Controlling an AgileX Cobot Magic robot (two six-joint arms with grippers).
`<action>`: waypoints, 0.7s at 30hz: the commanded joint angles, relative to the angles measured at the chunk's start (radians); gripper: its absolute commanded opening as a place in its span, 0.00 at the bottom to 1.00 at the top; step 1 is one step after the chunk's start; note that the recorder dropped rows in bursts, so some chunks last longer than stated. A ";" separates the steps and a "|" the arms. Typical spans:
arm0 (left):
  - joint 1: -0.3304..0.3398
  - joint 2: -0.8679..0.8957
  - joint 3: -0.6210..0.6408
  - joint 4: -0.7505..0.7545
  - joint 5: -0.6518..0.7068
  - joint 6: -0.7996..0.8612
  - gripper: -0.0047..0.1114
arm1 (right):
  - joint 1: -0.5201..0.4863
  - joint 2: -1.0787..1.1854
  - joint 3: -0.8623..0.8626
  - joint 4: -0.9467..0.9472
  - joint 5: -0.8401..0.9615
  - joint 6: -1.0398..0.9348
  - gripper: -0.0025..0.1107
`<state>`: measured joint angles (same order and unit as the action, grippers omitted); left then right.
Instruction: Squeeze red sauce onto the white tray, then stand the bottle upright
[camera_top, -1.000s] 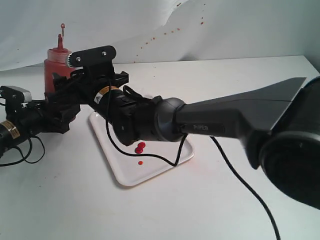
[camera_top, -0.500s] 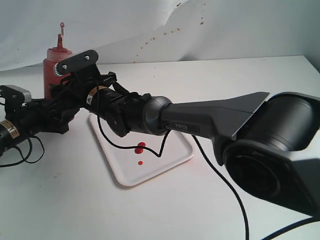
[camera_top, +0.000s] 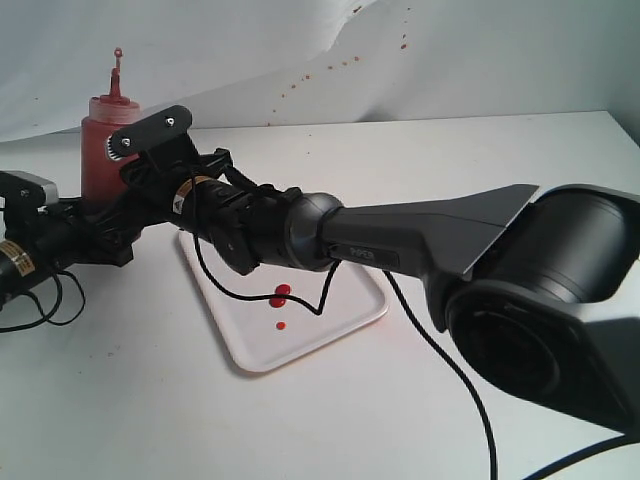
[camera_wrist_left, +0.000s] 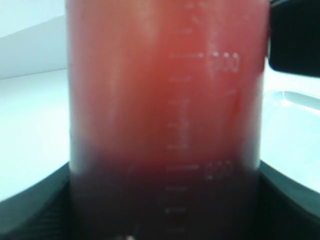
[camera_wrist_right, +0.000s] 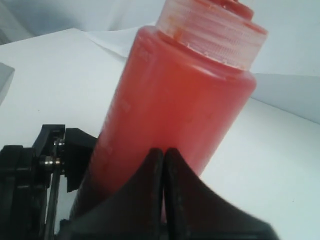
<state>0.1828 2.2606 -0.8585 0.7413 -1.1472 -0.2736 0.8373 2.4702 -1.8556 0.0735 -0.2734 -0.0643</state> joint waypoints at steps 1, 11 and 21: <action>-0.008 -0.011 -0.009 0.038 -0.074 0.020 0.04 | -0.003 -0.015 -0.008 -0.019 0.077 -0.015 0.02; -0.008 -0.013 -0.009 0.054 -0.074 0.020 0.04 | -0.003 -0.142 -0.007 -0.067 0.332 -0.042 0.02; -0.008 -0.015 -0.009 0.058 -0.074 0.014 0.04 | -0.033 -0.197 -0.007 -0.029 0.497 -0.044 0.42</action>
<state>0.1828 2.2606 -0.8585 0.8038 -1.1532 -0.2586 0.8258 2.2939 -1.8556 0.0347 0.1495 -0.1058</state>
